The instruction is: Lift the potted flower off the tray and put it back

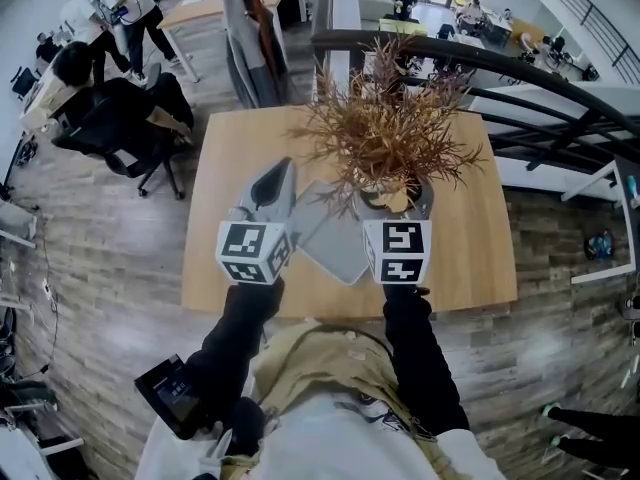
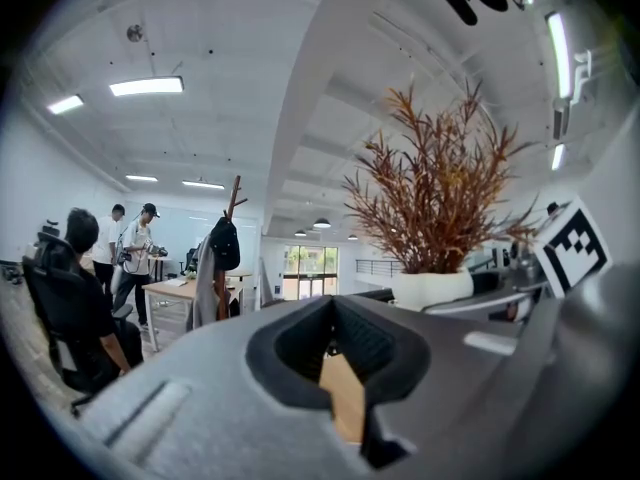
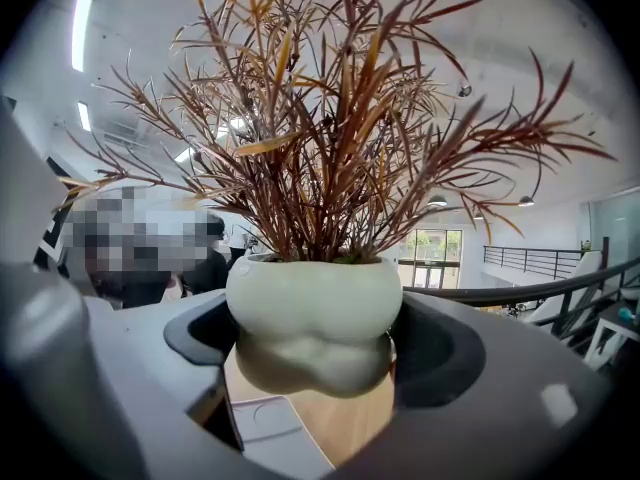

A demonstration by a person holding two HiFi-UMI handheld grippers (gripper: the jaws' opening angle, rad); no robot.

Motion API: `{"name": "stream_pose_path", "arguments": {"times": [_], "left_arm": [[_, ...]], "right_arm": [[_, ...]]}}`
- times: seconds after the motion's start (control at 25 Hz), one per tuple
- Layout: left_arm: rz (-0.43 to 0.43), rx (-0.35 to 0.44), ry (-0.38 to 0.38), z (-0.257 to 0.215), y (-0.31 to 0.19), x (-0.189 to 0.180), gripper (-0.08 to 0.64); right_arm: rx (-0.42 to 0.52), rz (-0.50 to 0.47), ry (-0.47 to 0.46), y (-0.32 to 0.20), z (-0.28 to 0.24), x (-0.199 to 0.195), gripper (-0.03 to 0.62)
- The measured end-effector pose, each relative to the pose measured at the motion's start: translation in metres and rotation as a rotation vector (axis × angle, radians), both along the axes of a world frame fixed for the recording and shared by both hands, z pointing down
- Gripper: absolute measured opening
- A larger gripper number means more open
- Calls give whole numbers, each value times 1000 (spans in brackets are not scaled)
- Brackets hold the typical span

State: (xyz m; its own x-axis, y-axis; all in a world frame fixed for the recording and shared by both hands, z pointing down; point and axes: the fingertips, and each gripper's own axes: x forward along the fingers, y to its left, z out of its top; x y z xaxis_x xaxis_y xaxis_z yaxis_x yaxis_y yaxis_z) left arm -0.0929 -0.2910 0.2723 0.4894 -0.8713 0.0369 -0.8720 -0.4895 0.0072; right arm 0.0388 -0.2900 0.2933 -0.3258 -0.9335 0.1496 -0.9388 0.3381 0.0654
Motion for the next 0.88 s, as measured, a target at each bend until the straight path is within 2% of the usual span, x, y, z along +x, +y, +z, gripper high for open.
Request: {"name": "stream_pose_path", "arguments": {"times": [0.6, 0.88], "left_arm": [[26, -6, -60, -3, 4, 12, -2], [63, 0, -8, -5, 4, 16, 1]], "right_arm": [[18, 16, 0, 8, -12, 8, 477], [21, 16, 0, 7, -10, 8, 477]]}}
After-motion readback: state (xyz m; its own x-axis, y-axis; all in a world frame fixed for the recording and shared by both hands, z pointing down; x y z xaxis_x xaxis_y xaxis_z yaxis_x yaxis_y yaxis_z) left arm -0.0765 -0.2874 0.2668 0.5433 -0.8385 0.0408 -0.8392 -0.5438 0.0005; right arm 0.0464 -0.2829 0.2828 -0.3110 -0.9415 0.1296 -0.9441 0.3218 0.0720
